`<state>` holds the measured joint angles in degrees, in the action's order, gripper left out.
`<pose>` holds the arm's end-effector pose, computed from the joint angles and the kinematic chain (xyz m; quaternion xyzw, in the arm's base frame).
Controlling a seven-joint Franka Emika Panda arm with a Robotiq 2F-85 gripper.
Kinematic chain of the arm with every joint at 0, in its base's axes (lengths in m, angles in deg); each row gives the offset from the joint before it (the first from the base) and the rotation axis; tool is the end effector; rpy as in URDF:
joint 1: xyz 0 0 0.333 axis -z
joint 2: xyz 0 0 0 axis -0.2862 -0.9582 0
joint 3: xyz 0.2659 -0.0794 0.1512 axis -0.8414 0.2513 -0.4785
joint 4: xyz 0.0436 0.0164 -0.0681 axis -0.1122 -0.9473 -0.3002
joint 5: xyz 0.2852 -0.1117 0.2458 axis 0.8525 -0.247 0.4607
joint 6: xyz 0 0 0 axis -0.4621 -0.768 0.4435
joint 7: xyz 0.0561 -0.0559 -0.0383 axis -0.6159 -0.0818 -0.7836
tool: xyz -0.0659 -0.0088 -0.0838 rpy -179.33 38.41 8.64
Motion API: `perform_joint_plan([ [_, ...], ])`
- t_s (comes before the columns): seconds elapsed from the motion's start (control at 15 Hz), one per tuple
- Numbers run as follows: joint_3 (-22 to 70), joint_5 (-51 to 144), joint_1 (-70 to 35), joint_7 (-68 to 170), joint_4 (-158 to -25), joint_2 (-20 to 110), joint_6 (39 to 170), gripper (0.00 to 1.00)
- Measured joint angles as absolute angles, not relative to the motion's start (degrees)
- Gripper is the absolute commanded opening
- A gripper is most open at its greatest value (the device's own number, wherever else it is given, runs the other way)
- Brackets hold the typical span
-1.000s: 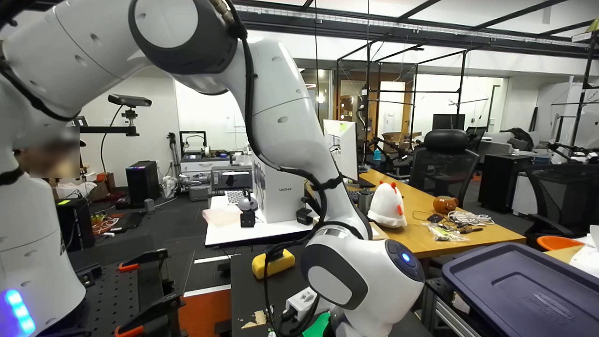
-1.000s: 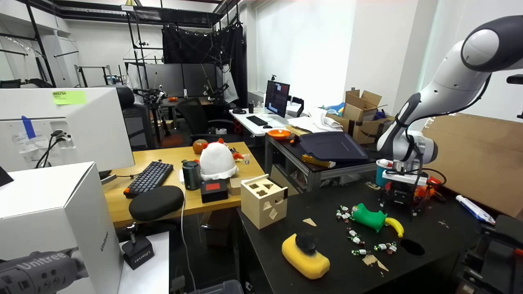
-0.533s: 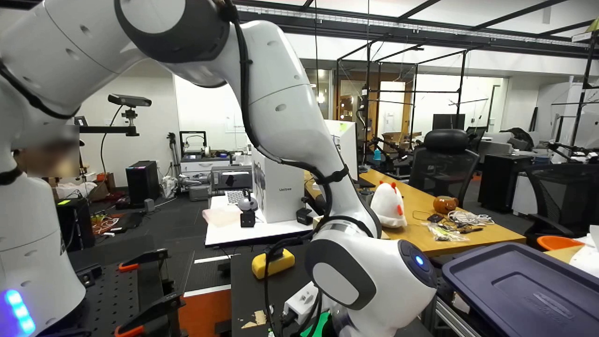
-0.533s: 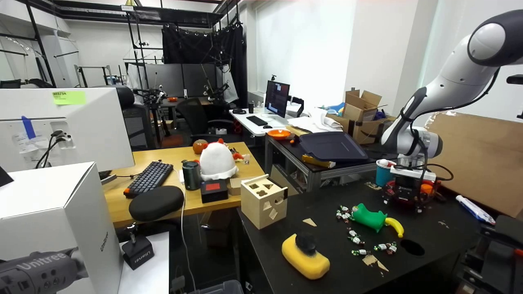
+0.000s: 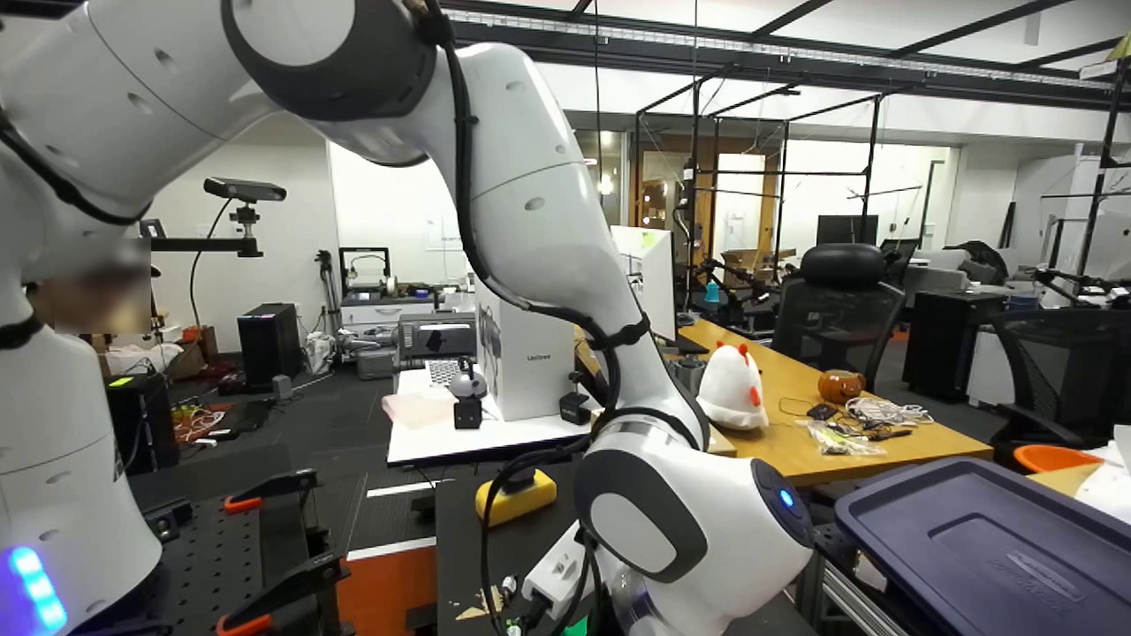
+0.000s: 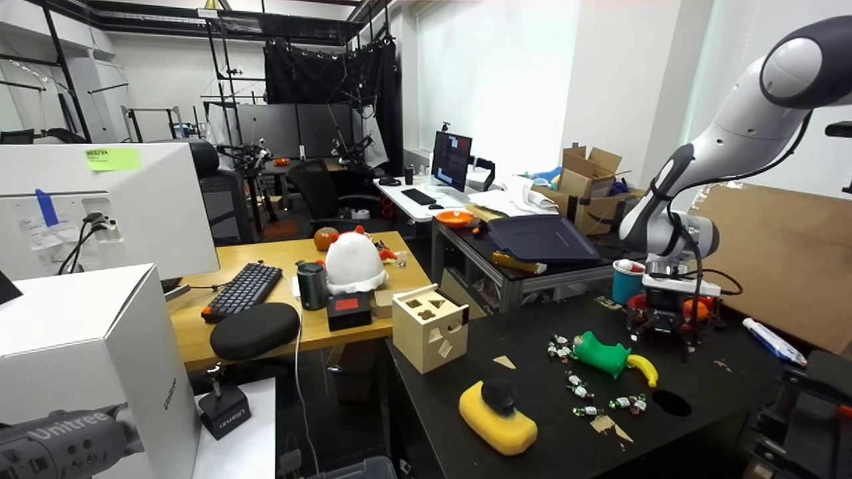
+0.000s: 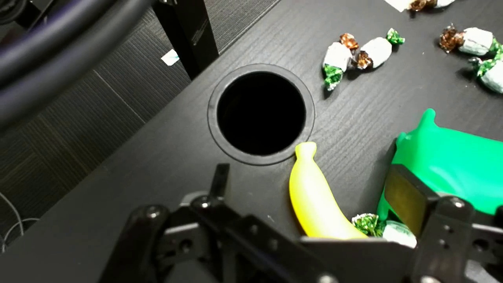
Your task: Put the banana and green plush toy in the red bowl.
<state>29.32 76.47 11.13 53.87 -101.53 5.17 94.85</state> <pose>0.4376 -0.3211 -0.0211 -0.8113 0.5124 0.2455 0.1375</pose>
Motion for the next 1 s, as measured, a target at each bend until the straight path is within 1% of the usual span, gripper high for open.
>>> perform_joint_plan([
  [0.2,29.33,75.47,10.25,53.46,-101.62,4.64,95.66,1.0],
  [0.6,29.91,74.09,7.23,53.52,-101.82,2.57,102.33,1.0],
  [0.93,31.38,71.21,5.73,53.59,-101.83,1.85,105.03,1.0],
  [1.0,31.61,70.84,5.54,53.59,-101.83,1.84,105.26,0.75],
])
